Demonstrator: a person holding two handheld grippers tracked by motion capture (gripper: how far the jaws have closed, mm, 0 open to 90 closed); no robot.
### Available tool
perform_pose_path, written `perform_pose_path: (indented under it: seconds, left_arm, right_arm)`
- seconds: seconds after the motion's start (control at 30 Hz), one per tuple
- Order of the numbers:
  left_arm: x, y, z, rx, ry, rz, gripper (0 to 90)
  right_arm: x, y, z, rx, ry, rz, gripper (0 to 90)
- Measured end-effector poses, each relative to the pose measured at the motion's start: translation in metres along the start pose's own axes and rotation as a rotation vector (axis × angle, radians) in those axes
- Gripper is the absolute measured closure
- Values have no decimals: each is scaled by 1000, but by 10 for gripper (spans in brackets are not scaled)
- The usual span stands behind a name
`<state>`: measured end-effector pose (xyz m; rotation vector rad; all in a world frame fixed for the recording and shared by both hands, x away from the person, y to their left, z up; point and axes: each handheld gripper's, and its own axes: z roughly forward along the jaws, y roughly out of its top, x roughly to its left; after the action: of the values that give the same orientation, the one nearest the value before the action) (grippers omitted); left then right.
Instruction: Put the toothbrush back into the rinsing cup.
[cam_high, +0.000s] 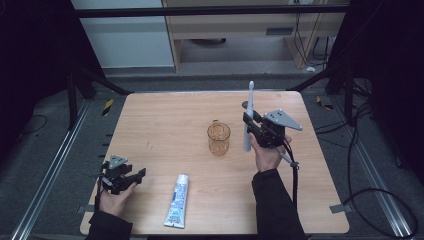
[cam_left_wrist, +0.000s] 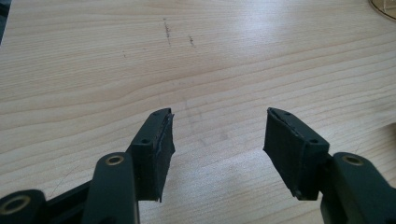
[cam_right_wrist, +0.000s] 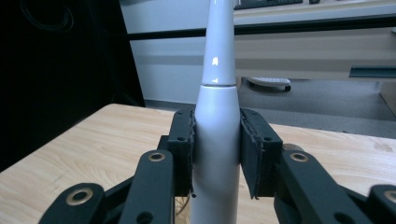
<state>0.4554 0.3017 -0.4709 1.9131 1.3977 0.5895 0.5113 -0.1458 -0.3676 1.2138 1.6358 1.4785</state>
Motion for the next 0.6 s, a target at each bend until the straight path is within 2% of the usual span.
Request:
perform_pose_path:
  seconds: [0.6]
  left_arm:
    - [0,0,-1,-6,0,-2,412]
  right_arm:
    - [17,17,29,-122,-9,-5,675]
